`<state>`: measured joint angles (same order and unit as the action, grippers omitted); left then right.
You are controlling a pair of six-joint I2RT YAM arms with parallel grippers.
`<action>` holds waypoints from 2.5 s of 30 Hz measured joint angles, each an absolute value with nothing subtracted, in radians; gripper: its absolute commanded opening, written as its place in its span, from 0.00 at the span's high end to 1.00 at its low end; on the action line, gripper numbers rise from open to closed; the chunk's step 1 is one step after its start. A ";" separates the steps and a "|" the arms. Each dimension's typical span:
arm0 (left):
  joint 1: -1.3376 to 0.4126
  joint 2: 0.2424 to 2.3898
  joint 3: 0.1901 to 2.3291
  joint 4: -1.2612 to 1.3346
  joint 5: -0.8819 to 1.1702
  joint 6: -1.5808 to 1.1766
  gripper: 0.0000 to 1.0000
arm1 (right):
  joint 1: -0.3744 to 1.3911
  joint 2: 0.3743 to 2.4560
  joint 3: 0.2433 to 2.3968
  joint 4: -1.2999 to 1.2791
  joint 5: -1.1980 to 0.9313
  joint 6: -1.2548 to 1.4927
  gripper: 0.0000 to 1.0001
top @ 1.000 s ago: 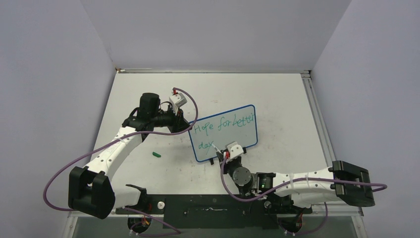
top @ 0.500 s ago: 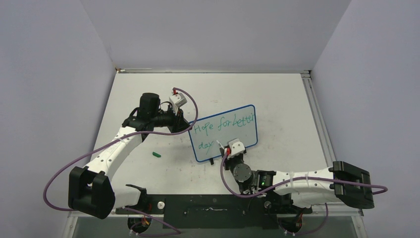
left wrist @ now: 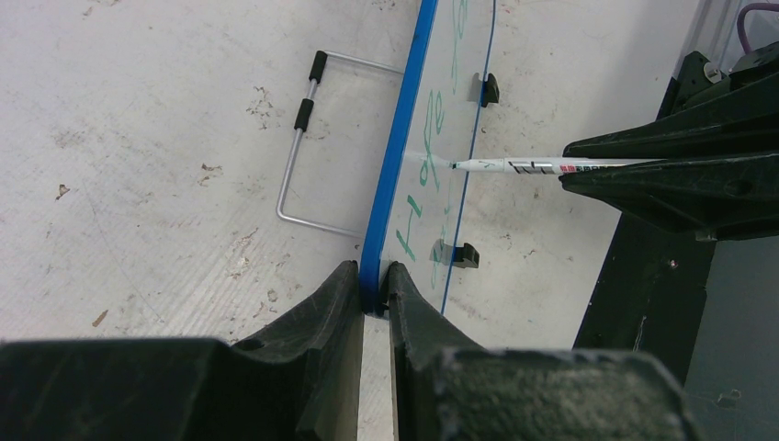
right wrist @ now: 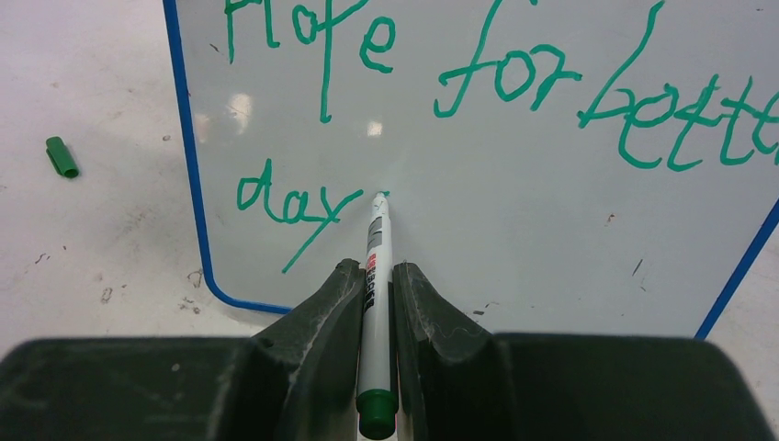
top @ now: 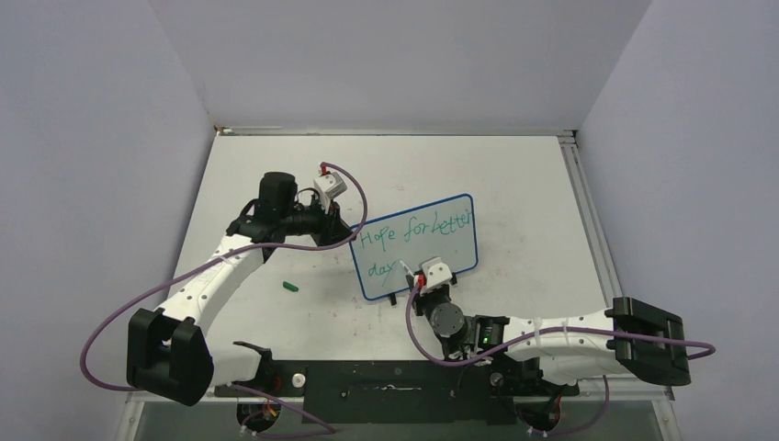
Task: Write a sentence on the whiteboard
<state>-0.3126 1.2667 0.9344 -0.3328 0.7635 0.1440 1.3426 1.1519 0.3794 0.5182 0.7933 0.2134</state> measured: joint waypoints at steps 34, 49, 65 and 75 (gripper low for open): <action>-0.313 1.267 0.934 -0.333 0.764 0.144 1.00 | 1.372 1.151 0.376 0.426 0.819 0.304 0.95; -0.313 1.267 0.934 -0.333 0.764 0.144 1.00 | 1.390 1.097 0.376 0.461 0.820 0.290 0.95; -0.313 1.267 0.934 -0.333 0.764 0.144 1.00 | 1.390 1.139 0.374 0.443 0.804 0.295 0.95; -0.313 1.267 0.934 -0.333 0.764 0.144 1.00 | 1.390 1.179 0.374 0.474 0.797 0.280 0.95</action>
